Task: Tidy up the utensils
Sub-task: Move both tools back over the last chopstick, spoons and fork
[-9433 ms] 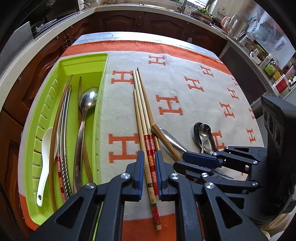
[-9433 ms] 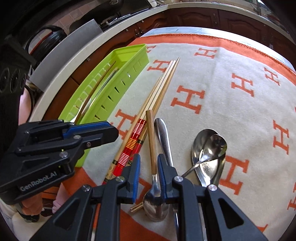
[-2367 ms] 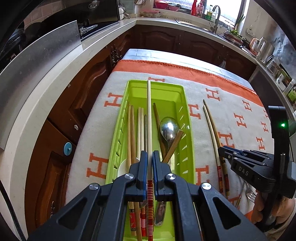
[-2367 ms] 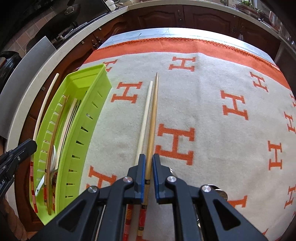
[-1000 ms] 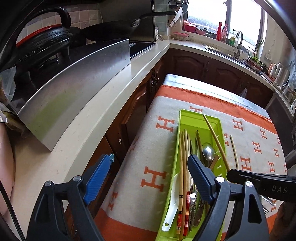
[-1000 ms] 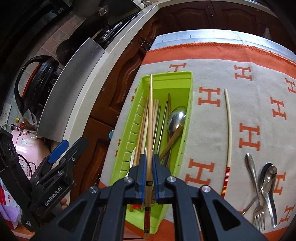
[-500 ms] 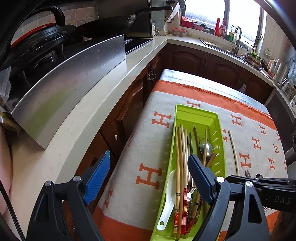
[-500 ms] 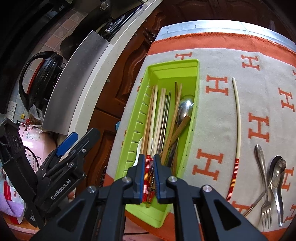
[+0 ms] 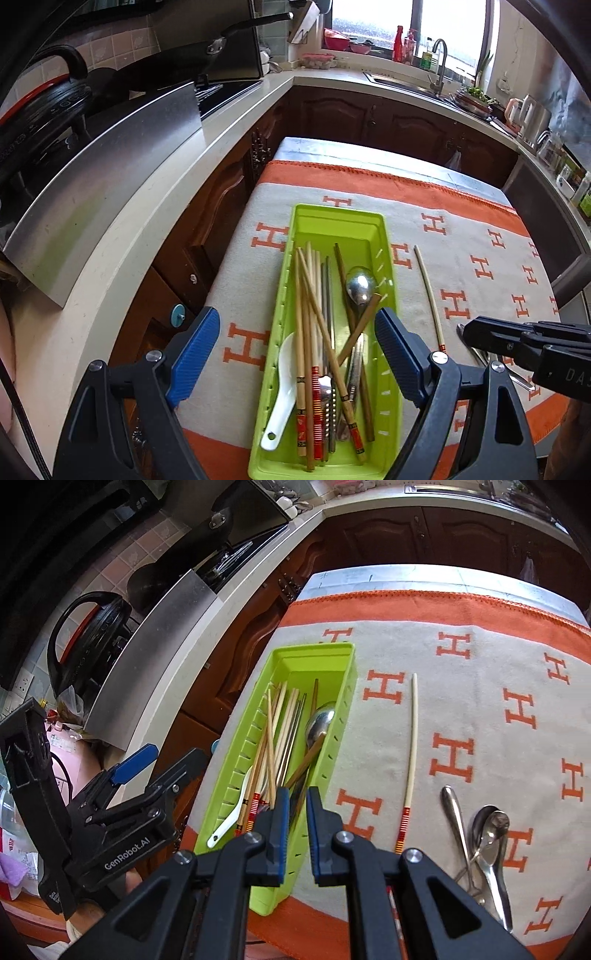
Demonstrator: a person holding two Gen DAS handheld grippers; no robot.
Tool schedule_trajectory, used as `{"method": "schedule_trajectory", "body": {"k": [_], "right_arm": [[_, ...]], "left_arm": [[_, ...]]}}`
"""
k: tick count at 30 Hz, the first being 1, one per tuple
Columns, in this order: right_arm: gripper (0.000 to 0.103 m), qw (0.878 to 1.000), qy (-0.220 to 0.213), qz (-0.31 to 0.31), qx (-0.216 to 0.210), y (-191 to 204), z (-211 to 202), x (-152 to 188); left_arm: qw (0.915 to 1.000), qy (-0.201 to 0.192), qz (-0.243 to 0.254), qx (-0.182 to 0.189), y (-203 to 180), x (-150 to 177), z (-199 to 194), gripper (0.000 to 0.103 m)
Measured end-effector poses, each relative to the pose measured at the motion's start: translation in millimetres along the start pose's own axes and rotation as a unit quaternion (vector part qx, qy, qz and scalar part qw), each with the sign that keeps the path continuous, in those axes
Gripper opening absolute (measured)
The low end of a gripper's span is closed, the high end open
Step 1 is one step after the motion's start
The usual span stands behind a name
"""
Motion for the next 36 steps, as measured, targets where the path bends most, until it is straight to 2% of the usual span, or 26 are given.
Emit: {"method": "schedule_trajectory", "body": {"k": [11, 22, 24, 30, 36], "right_arm": [[0.010, 0.997, -0.048, 0.042, 0.032, -54.4, -41.3, 19.2], [0.010, 0.993, -0.052, 0.097, 0.047, -113.8, -50.2, 43.1], [0.010, 0.993, -0.050, 0.098, 0.046, -120.4, -49.1, 46.7], [0.010, 0.994, -0.044, 0.094, 0.038, -132.7, -43.6, 54.3], [0.010, 0.995, -0.035, 0.085, 0.030, -140.4, -37.0, 60.9]], "left_arm": [[0.9954, 0.044, 0.037, 0.077, -70.7, 14.5, 10.3, 0.084], [0.9888, 0.093, 0.052, 0.104, -120.1, 32.1, 42.5, 0.083], [0.9881, 0.101, 0.051, 0.104, -125.9, 34.9, 50.2, 0.074], [0.9872, 0.123, 0.049, 0.089, -139.8, 42.6, 72.7, 0.058], [0.9874, 0.133, 0.053, 0.066, -149.6, 49.1, 91.4, 0.052]]}}
Point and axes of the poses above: each gripper's, at about its wrist camera, not at the fingertips, and z roughly the way its jaws point, y to its left, x to its underside, the point moved 1 cm from there along z, roughly the way its jaws point, and after that the axes turned 5 degrees about -z, right-handed, at the moved point
